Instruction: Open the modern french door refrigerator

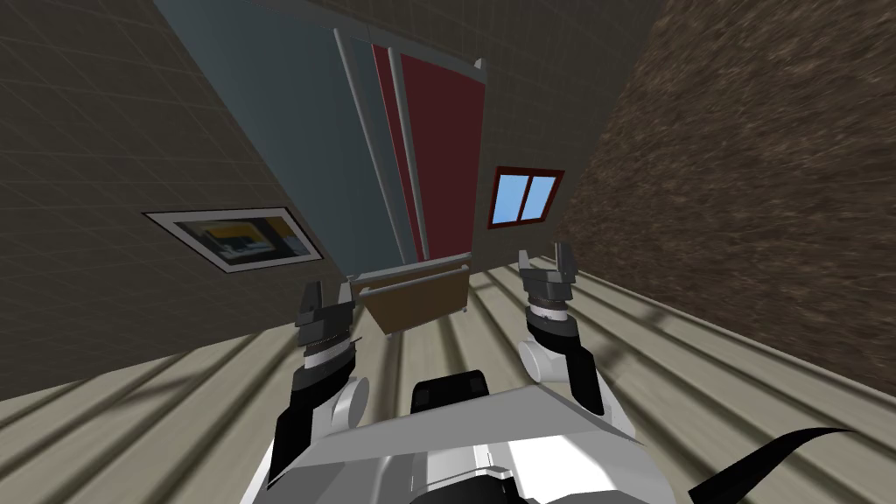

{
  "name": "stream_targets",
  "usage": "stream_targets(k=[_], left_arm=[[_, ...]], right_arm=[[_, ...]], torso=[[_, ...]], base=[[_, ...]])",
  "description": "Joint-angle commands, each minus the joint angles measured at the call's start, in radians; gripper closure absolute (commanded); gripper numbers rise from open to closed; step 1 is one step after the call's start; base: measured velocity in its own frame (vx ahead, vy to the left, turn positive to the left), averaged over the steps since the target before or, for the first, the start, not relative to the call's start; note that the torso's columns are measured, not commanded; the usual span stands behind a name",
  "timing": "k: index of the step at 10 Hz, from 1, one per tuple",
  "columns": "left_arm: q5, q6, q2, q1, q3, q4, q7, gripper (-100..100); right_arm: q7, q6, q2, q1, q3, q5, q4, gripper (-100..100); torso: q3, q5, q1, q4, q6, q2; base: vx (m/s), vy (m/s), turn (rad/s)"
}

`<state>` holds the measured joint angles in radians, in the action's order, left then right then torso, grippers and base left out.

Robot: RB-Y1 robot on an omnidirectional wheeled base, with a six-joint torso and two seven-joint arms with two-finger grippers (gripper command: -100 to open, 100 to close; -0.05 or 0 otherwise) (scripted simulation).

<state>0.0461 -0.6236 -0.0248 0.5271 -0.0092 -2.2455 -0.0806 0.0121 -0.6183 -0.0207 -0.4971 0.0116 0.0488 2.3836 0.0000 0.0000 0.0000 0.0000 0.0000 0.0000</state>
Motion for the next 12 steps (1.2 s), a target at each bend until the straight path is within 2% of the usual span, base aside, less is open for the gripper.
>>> stream_targets(k=[1, 9, 10, 12], left_arm=[[0.0, 0.0, 0.0, 0.0, 0.0, 0.0, 0.0, 0], [0.0, 0.0, 0.0, 0.0, 0.0, 0.0, 0.0, 0], [0.002, -0.007, 0.044, -0.005, -0.001, 0.008, -0.001, -100], [0.006, -0.022, 0.1, -0.017, -0.002, 0.029, -0.002, -100]], right_arm=[[0.0, 0.0, 0.0, 0.0, 0.0, 0.0, 0.0, 0], [0.0, 0.0, 0.0, 0.0, 0.0, 0.0, 0.0, 0], [0.0, 0.0, 0.0, 0.0, 0.0, 0.0, 0.0, 0], [0.0, 0.0, 0.0, 0.0, 0.0, 0.0, 0.0, 0]], torso=[[-0.082, 0.0, 0.0, 0.041, 0.0, 0.04], [-1.234, 0.0, 0.0, 0.617, 0.0, 0.618], [-1.382, 0.0, 0.0, 0.691, 0.0, 0.691], [-1.472, 0.0, 0.0, 0.733, 0.0, 0.733]], base=[[0.0, 0.0, 0.0], [0.0, 0.0, 0.0], [0.02, -0.005, -0.014], [0.044, -0.009, -0.025]])
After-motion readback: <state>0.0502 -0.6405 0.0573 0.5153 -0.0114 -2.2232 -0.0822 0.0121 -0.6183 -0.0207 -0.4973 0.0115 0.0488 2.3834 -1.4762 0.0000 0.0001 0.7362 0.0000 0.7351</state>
